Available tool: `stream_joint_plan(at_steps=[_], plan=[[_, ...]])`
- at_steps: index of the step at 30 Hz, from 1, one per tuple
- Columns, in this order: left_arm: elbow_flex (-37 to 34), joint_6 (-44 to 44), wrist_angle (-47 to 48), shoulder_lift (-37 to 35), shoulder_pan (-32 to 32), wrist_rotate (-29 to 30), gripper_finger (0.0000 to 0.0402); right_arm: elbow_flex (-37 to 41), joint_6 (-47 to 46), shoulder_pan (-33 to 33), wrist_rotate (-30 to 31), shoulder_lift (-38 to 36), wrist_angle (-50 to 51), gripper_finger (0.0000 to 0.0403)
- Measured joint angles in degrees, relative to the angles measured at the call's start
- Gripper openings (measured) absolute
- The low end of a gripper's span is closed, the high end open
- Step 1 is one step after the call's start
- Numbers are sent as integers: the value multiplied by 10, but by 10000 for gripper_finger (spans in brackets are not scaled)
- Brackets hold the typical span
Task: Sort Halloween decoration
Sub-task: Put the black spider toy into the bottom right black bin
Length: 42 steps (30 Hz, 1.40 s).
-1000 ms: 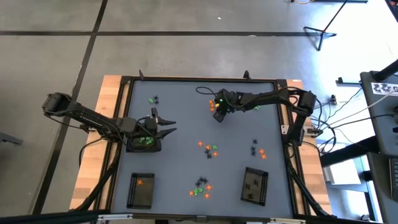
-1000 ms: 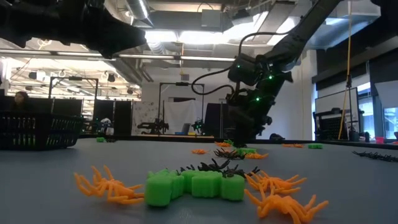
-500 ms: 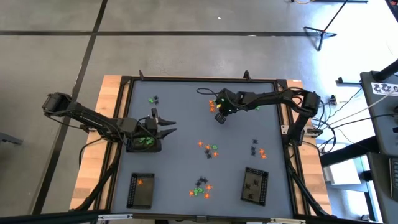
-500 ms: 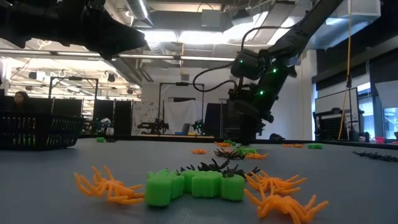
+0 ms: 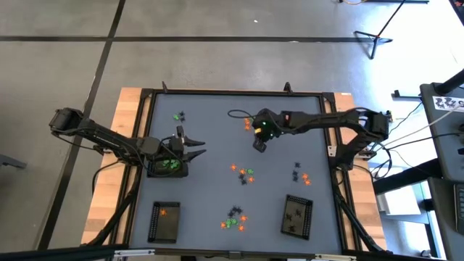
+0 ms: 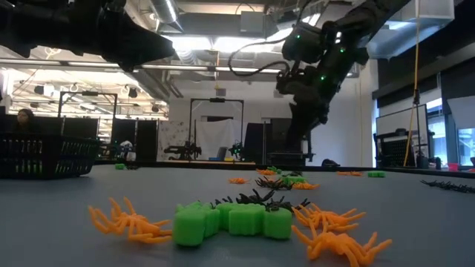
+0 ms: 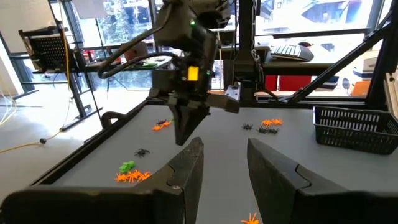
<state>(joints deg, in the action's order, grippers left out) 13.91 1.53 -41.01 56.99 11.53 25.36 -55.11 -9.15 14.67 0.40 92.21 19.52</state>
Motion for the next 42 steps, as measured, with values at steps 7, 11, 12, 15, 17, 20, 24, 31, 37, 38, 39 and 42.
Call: stream_joint_plan(at_steps=[7,11,12,15,17,20,24,31,37,38,39,42], plan=[[0,-15,0,0,0,0,116,0,5,-8,6,39,9,43],[0,-24,0,0,0,-5,116,0,7,-6,38,74,7,104],[0,-25,0,0,0,-8,116,0,6,-4,44,82,7,119],[0,-26,0,0,0,-10,116,-1,5,5,42,102,4,154],[0,-27,0,0,0,-10,116,-2,4,8,39,108,4,167],[0,-27,2,0,0,-10,116,-2,5,8,40,113,5,163],[0,-27,3,0,0,-10,116,-2,6,7,29,112,6,107],[0,-27,3,0,0,-10,116,-2,8,7,14,113,8,12],[0,-27,4,0,0,-10,116,-1,9,-1,17,103,10,3],[0,-27,5,0,0,-10,116,0,9,-3,20,96,13,4],[0,-27,6,0,0,-10,116,1,9,-7,21,90,22,4],[0,-27,8,0,0,-10,116,3,7,-22,24,61,29,2]])
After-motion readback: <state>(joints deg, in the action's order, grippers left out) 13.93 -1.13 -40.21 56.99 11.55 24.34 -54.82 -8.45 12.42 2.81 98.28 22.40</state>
